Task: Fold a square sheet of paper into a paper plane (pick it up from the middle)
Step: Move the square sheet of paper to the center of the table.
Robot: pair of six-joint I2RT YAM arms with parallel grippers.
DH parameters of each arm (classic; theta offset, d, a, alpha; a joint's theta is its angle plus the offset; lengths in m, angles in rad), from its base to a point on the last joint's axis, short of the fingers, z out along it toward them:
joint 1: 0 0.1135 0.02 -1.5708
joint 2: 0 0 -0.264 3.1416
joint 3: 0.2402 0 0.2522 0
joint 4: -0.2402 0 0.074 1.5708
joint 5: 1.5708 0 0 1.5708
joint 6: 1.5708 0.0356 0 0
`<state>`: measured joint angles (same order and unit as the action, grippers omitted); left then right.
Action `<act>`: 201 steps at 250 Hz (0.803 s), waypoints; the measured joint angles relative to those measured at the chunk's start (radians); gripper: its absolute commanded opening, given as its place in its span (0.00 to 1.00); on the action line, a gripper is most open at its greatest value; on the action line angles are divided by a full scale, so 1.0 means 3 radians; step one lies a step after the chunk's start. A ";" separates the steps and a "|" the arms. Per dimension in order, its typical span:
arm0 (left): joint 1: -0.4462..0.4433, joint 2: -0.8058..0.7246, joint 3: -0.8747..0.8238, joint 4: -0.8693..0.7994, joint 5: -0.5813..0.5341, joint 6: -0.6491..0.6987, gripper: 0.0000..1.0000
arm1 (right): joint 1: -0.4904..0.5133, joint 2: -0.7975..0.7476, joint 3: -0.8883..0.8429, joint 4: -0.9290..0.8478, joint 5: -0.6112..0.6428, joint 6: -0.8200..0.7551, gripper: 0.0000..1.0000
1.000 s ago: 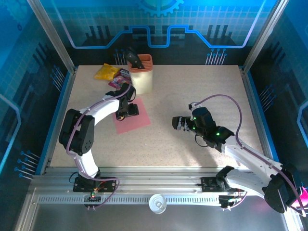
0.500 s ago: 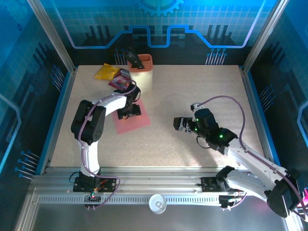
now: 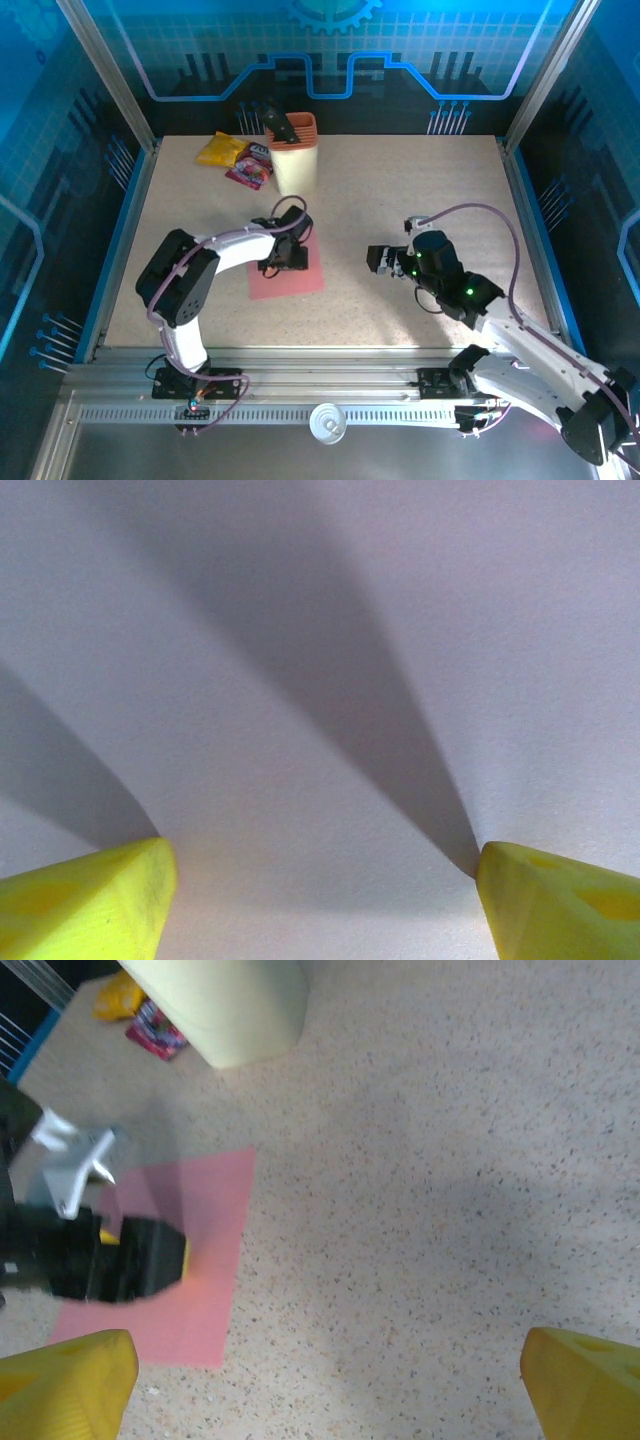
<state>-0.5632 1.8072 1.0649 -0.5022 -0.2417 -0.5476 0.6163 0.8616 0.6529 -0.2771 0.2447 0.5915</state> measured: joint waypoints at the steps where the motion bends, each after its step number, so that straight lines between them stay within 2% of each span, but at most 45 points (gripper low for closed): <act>1: -0.0009 -0.0005 -0.0008 0.0001 0.0000 0.0000 0.82 | 0.0000 -0.0008 -0.0001 -0.0001 0.0003 0.0000 0.99; 33: -0.0181 -0.0257 -0.0266 -0.0004 0.0095 -0.0013 0.84 | 0.0000 -0.0099 -0.0004 -0.0019 0.0034 -0.0018 0.99; 98: -0.0177 -0.0701 -0.0304 -0.0092 0.0261 -0.0104 0.88 | 0.0000 0.0146 0.0050 -0.0304 0.0114 -0.0103 0.99; 143: -0.0177 -0.0739 -0.0161 -0.0118 0.0305 -0.0167 0.97 | 0.0000 0.0210 0.0050 -0.0348 0.0120 -0.0103 0.99; 201: -0.0151 -0.0690 -0.0151 -0.0137 0.0315 -0.0251 0.99 | 0.0000 0.0360 0.0050 -0.0309 0.0014 -0.0102 0.99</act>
<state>-0.6086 1.6001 1.0195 -0.5434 -0.1471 -0.6228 0.6163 0.9695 0.6678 -0.3698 0.2489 0.5610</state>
